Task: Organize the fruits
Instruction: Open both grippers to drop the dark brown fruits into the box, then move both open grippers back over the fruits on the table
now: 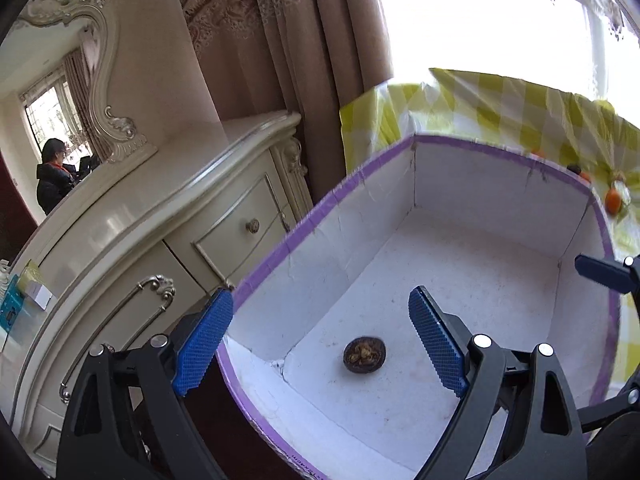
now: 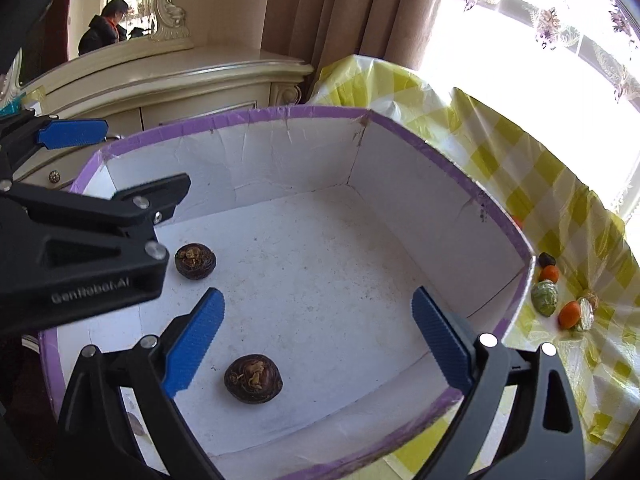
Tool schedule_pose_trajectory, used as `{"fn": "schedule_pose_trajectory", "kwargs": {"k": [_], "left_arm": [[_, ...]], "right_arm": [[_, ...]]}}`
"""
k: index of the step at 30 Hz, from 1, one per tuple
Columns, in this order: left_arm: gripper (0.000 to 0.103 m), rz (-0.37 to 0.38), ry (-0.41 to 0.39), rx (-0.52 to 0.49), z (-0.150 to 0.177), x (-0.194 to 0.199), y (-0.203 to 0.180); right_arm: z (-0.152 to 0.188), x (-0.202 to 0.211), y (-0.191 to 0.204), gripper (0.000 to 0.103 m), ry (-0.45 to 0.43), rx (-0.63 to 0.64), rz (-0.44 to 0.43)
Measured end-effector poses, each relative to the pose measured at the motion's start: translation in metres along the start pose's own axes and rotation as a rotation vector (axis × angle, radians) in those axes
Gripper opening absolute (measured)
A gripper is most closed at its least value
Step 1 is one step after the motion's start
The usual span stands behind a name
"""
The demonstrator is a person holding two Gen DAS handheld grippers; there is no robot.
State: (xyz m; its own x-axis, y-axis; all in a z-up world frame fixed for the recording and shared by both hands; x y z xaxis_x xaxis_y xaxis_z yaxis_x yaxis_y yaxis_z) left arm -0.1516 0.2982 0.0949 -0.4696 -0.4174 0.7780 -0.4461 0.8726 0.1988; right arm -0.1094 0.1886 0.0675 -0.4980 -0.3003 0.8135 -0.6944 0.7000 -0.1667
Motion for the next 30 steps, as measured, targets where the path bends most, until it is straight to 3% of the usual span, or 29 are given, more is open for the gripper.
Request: {"fn": "schedule_pose_trajectory", "kwargs": {"k": [4, 7, 9, 11, 16, 22, 26, 30], "left_arm": [[0.087, 0.077, -0.258, 0.038, -0.022, 0.073, -0.014], [0.087, 0.166, -0.429, 0.035, -0.030, 0.124, -0.036], [0.087, 0.241, -0.501, 0.006, -0.032, 0.148, -0.059], [0.087, 0.315, -0.524, -0.039, -0.033, 0.160, -0.087], [0.087, 0.483, -0.445, -0.186, -0.025, 0.156, -0.178], [0.087, 0.599, -0.247, -0.289, -0.008, 0.107, -0.285], [0.087, 0.559, -0.192, -0.328, -0.003, 0.068, -0.336], [0.087, 0.524, -0.141, -0.321, -0.010, 0.029, -0.371]], "right_arm": [[0.000, 0.045, -0.041, 0.096, -0.185, -0.119, -0.027], [0.011, 0.073, -0.085, 0.101, -0.296, -0.244, -0.016], [0.024, 0.083, -0.118, 0.101, -0.337, -0.325, 0.000], [0.041, 0.089, -0.153, 0.101, -0.355, -0.412, 0.042], [0.094, 0.077, -0.240, 0.102, -0.298, -0.619, 0.173], [0.169, 0.054, -0.331, 0.101, -0.198, -0.839, 0.271], [0.208, 0.040, -0.374, 0.101, -0.128, -0.931, 0.341], [0.224, 0.032, -0.403, 0.101, -0.081, -0.963, 0.409]]}}
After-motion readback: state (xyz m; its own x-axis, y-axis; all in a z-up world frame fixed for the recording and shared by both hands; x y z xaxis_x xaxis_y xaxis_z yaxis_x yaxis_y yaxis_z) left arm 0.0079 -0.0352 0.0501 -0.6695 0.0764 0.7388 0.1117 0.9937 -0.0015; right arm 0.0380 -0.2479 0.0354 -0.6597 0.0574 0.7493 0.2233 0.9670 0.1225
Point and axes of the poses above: each gripper's, at about its wrist camera, not at the fingertips, and x roughly against the way its jaws point, y to its left, z to its underside, the point moved 7 cm from there along -x, roughly the way its jaws point, and after that the axes turned 15 degrees about y, right-handed, at the moved point
